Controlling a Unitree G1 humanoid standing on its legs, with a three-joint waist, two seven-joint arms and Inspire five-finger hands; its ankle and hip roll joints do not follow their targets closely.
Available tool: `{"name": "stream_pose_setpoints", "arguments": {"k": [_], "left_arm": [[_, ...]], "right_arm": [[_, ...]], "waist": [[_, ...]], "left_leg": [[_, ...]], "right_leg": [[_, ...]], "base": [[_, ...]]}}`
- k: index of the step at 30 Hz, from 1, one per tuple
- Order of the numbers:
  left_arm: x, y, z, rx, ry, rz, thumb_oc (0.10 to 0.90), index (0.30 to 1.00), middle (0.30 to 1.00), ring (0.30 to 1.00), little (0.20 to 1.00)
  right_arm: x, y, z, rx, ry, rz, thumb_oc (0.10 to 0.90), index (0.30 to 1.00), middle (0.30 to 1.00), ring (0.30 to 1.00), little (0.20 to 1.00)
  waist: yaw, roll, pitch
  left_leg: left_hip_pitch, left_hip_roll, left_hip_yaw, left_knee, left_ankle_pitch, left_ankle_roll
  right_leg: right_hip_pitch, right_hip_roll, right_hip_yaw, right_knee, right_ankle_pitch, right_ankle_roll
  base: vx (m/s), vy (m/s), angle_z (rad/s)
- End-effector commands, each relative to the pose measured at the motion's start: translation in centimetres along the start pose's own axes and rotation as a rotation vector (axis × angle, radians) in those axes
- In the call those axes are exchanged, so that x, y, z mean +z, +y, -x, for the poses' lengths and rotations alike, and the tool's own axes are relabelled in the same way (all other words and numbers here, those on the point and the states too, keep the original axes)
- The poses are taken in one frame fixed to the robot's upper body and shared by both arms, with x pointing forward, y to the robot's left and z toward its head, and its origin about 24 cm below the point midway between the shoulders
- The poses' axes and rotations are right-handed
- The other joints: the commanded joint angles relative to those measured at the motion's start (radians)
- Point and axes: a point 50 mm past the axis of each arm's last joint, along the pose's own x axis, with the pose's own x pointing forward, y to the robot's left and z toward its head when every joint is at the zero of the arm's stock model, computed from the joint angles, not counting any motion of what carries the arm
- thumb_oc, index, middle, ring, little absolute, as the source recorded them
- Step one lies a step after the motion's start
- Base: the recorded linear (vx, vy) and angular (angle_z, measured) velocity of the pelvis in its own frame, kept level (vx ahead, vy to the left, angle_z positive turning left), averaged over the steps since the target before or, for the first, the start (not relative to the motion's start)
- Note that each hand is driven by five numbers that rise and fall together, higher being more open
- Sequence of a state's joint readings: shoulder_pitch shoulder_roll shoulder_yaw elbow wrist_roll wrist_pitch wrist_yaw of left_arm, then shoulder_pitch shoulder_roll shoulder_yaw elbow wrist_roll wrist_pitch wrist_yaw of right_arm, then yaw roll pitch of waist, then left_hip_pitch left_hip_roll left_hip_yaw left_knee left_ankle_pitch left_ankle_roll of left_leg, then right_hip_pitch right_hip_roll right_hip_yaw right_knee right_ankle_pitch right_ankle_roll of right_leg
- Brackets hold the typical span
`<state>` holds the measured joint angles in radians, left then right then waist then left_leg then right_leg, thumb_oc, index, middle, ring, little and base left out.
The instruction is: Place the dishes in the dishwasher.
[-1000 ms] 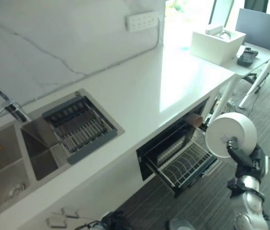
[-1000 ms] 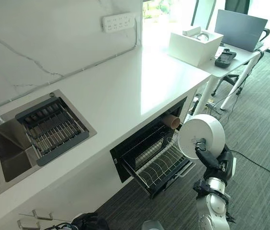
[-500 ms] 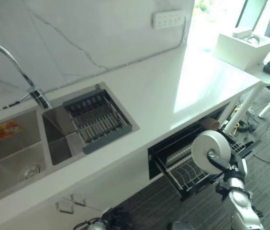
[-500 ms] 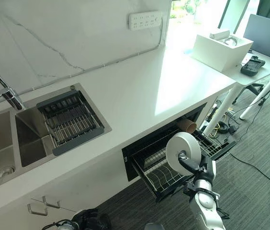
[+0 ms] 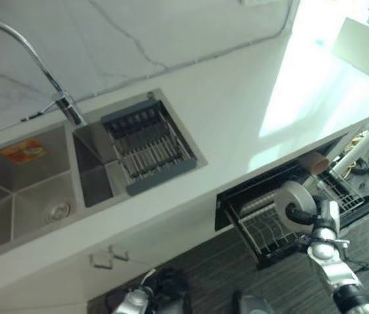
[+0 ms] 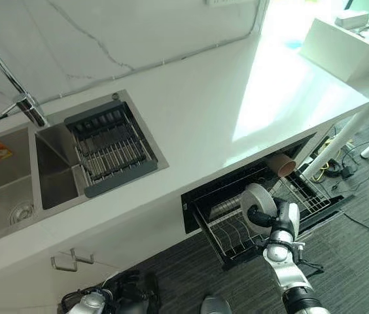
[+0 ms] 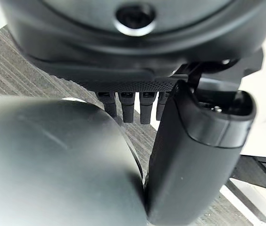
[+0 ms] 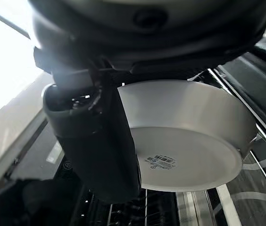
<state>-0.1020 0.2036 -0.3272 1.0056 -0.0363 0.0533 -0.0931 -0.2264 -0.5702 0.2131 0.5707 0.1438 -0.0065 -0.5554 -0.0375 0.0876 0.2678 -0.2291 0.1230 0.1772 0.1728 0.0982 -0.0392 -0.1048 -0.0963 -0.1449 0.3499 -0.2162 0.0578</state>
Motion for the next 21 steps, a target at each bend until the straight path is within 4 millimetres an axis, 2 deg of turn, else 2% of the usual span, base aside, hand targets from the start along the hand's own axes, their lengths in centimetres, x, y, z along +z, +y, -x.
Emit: {"name": "stream_pose_setpoints", "arguments": {"k": [1,5,9,11,13,16,21], "left_arm": [[-6.3,1.4,1.7,0.020,0.223,-0.042,0.800,0.900,0.900,0.900,0.900],[-5.3,1.8,1.4,0.018,0.183,-0.047,0.800,0.900,0.900,0.900,0.900],[-4.0,2.2,1.2,0.017,0.130,-0.058,0.800,0.900,0.900,0.900,0.900],[-3.7,2.3,1.1,0.018,0.118,-0.053,0.800,0.900,0.900,0.900,0.900],[-2.9,2.6,1.0,0.017,0.084,-0.031,0.800,0.900,0.900,0.900,0.900],[-2.2,2.8,0.9,0.017,0.058,-0.013,0.800,0.900,0.900,0.900,0.900],[-0.4,3.0,0.6,0.020,0.003,-0.035,0.800,0.900,0.900,0.900,0.900]], "right_arm": [[7.5,-3.0,-2.7,-0.261,-0.292,-0.020,0.400,0.300,0.300,0.300,0.300],[9.2,-4.5,-3.8,-0.396,-0.360,0.084,0.400,0.300,0.300,0.300,0.300],[10.5,-6.7,-4.7,-0.524,-0.422,0.159,0.400,0.300,0.300,0.300,0.300],[10.8,-7.1,-4.9,-0.556,-0.438,0.175,0.400,0.300,0.300,0.300,0.300],[11.8,-8.4,-5.3,-0.638,-0.470,0.207,0.400,0.300,0.300,0.300,0.300],[12.4,-8.9,-5.5,-0.686,-0.471,0.226,0.400,0.300,0.300,0.300,0.300],[12.8,-8.4,-5.8,-0.709,-0.453,0.266,0.400,0.300,0.300,0.300,0.300]], "waist": [[0.037,-0.037,0.000],[0.049,-0.020,0.038],[0.058,-0.001,0.082],[0.059,0.005,0.093],[0.063,0.019,0.126],[0.064,0.028,0.148],[0.064,0.044,0.187]], "left_leg": [[-0.009,-0.018,-0.100,0.127,-0.241,-0.024],[-0.039,-0.029,-0.118,0.127,-0.229,-0.027],[-0.071,-0.043,-0.128,0.127,-0.221,-0.027],[-0.080,-0.046,-0.130,0.127,-0.219,-0.027],[-0.102,-0.055,-0.132,0.127,-0.212,-0.027],[-0.116,-0.062,-0.131,0.127,-0.209,-0.026],[-0.132,-0.070,-0.117,0.127,-0.205,-0.020]], "right_leg": [[-0.005,-0.022,-0.045,-0.050,0.002,0.040],[-0.030,-0.021,-0.044,-0.050,0.008,0.031],[-0.067,-0.023,-0.044,-0.050,0.018,0.027],[-0.079,-0.023,-0.045,-0.050,0.022,0.026],[-0.107,-0.027,-0.047,-0.050,0.032,0.024],[-0.127,-0.030,-0.050,-0.050,0.039,0.026],[-0.153,-0.040,-0.055,-0.050,0.053,0.030]], "base": [[-0.09,0.022,0.10],[-0.08,0.031,0.08],[-0.10,0.033,0.06],[-0.10,0.030,0.06],[-0.14,0.037,0.05],[-0.09,0.021,0.08],[-0.07,0.035,0.06]]}}
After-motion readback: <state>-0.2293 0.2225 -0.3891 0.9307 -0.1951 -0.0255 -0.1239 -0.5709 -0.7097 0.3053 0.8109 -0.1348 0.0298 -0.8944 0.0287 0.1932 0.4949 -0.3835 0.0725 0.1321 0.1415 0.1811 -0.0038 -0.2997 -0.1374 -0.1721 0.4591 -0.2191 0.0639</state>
